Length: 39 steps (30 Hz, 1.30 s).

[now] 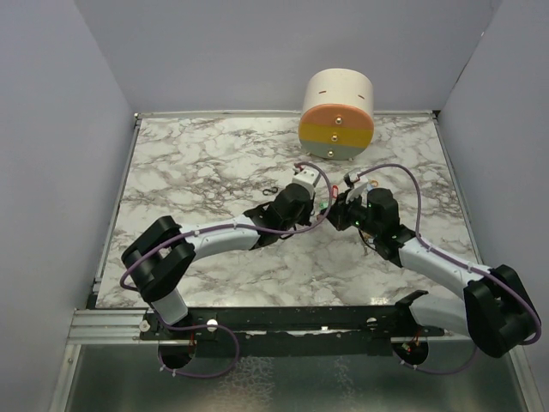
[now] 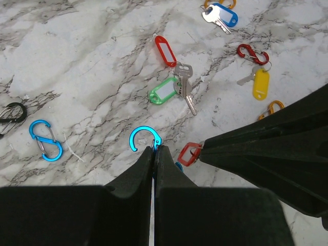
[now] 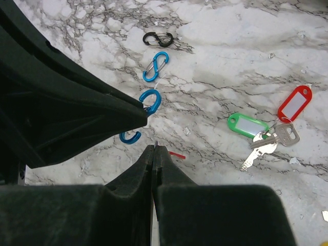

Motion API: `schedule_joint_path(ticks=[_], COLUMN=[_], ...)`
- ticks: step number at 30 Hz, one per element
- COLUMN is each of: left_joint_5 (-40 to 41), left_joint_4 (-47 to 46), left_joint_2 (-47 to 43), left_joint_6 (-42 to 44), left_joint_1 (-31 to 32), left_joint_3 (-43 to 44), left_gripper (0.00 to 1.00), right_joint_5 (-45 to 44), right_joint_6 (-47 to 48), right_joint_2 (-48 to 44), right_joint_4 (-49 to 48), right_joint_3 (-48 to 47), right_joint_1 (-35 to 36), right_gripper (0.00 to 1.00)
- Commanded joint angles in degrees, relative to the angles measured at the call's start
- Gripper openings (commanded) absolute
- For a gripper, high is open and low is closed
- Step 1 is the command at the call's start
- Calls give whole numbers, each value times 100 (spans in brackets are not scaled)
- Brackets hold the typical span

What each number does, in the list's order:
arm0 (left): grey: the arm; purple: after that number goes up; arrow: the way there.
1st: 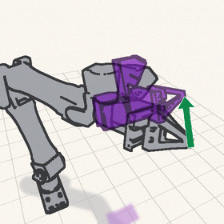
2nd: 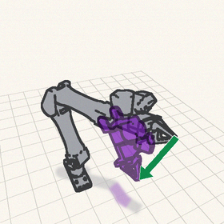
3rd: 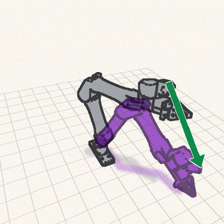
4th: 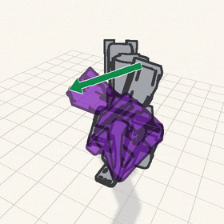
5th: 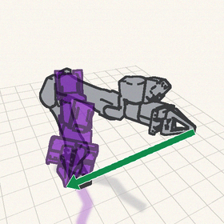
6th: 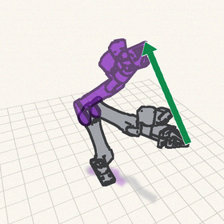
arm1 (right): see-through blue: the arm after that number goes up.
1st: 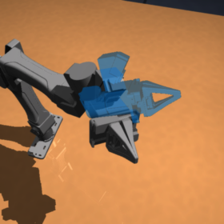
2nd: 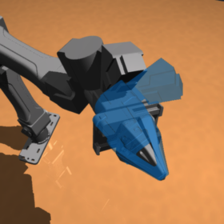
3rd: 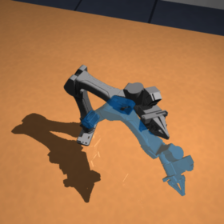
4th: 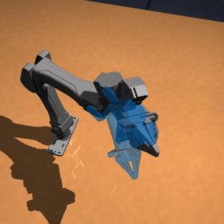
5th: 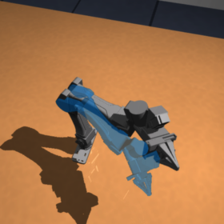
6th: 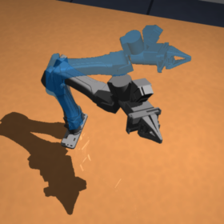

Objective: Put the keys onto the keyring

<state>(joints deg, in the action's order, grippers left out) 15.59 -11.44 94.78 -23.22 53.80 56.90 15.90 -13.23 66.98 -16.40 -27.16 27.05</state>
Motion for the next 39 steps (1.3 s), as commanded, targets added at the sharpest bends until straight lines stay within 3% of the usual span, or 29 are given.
schedule_joint_path(ticks=[1, 39], left_joint_5=[-161, 37], left_joint_4=[-52, -15], left_joint_2=[92, 234], left_joint_6=[34, 178], left_joint_1=[114, 227], left_joint_3=[138, 313], left_gripper=[0, 0], right_joint_5=[-151, -8], right_joint_6=[98, 245], right_joint_2=[86, 210], right_joint_4=[-243, -109], right_joint_3=[-185, -264], right_joint_1=[70, 239], right_gripper=[1, 1])
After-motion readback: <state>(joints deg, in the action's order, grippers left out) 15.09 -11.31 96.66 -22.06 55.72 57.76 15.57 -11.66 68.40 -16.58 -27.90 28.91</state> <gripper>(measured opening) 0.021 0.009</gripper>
